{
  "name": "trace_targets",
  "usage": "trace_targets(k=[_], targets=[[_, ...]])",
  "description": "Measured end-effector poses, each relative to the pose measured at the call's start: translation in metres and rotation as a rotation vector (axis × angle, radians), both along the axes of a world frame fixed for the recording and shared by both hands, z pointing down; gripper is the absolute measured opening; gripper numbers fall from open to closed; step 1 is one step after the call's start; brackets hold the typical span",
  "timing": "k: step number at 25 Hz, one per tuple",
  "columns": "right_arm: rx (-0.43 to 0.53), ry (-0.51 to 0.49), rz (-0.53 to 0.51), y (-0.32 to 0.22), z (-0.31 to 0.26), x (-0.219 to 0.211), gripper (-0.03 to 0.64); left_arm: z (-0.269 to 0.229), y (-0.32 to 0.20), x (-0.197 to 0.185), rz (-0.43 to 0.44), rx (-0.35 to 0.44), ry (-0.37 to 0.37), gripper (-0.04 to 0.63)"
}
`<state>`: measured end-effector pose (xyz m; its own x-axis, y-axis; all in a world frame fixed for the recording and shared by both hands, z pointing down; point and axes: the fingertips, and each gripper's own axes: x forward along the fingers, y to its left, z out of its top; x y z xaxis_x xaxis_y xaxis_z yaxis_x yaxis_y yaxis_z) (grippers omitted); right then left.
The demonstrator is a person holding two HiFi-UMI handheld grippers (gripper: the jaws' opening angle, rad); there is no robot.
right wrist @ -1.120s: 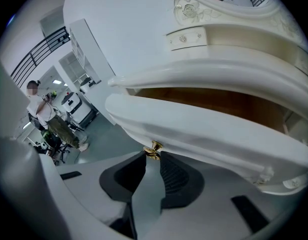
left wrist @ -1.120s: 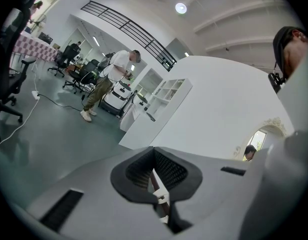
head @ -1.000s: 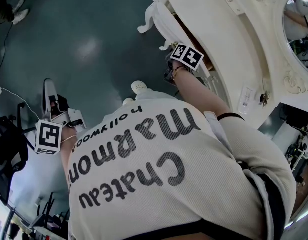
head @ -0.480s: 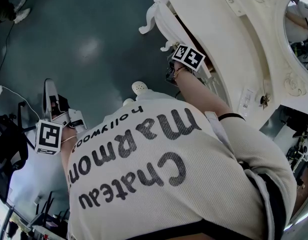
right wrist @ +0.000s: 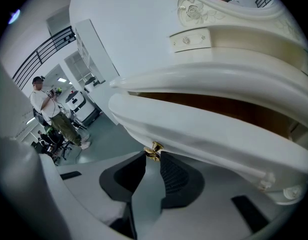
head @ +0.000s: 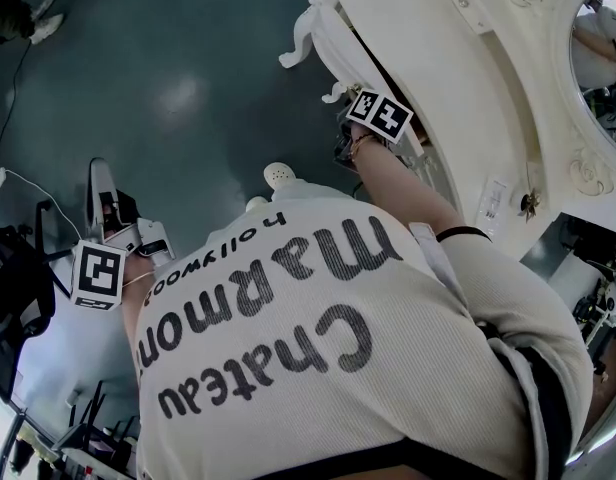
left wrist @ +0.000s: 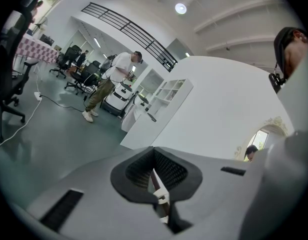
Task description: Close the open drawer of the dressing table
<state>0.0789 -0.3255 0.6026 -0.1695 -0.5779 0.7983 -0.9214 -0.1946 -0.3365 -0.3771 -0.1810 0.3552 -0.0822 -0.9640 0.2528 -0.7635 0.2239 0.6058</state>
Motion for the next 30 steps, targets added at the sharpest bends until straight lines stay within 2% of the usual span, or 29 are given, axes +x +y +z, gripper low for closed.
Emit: trace_targets(k=[4,7,11,15,22,24,28,30], targets=[[0.000,-0.001,0.001,-0.001,-0.001,0.001,0.109,-0.001,0.001,0.000,-0.005,0.003,0.000,0.006],[0.003,-0.002,-0.003,-0.002,-0.001,0.002,0.110,-0.007,-0.005,0.005,0.033,0.035,-0.021,0.006],[0.004,-0.005,-0.004,-0.002,-0.001,0.003,0.110,-0.007,-0.004,0.006,0.035,0.038,-0.022,0.006],[0.011,-0.006,0.001,-0.003,-0.001,0.005,0.112,0.007,0.008,0.000,-0.058,-0.031,0.037,0.006],[0.026,0.004,0.011,-0.005,-0.001,0.007,0.121,-0.007,-0.007,0.006,0.034,0.040,-0.022,0.006],[0.027,0.015,0.009,-0.006,-0.001,0.007,0.121,-0.004,-0.006,0.004,0.021,0.029,-0.012,0.006],[0.032,0.021,0.018,-0.008,-0.001,0.010,0.121,0.007,0.004,-0.003,-0.062,-0.037,0.025,0.006],[0.032,0.019,0.025,-0.009,-0.001,0.012,0.121,0.000,-0.004,0.002,-0.017,0.004,0.005,0.006]])
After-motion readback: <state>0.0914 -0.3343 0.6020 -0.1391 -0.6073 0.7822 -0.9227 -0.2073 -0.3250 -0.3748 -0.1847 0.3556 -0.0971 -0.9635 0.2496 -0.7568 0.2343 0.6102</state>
